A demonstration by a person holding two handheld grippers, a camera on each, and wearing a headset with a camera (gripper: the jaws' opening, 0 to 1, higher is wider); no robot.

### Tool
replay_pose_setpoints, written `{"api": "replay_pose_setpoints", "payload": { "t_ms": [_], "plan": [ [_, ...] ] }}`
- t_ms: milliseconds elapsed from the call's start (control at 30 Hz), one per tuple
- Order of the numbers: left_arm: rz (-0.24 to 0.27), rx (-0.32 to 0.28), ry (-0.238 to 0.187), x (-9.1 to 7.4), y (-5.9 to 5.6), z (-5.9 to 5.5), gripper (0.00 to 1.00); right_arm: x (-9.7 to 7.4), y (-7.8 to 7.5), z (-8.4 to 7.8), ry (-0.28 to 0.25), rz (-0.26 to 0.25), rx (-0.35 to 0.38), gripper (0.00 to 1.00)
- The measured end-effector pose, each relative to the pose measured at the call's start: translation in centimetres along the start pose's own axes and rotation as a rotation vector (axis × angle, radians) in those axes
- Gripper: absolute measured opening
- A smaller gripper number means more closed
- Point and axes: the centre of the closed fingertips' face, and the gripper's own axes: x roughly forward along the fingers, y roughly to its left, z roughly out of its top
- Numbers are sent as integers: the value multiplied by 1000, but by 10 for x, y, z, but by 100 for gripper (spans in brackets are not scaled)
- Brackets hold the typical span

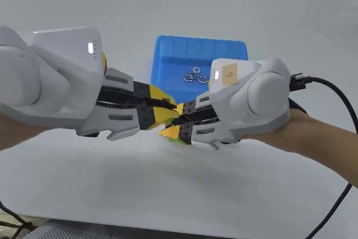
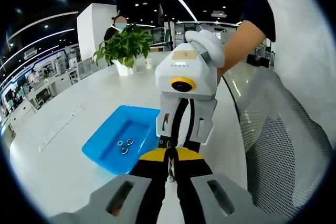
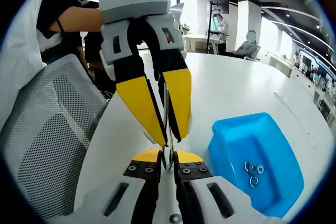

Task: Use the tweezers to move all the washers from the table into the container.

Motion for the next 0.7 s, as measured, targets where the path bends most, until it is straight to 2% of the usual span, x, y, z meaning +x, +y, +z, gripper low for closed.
{"api": "replay_pose_setpoints", "payload": {
  "t_ms": [300, 700],
  "plan": [
    [-9, -11, -15, 0, 0, 4, 10, 0, -1, 2, -18, -2, 1, 9],
    [-18, -19, -15, 1, -1, 6, 13, -1, -1, 1, -33, -4, 7, 9]
  ]
}}
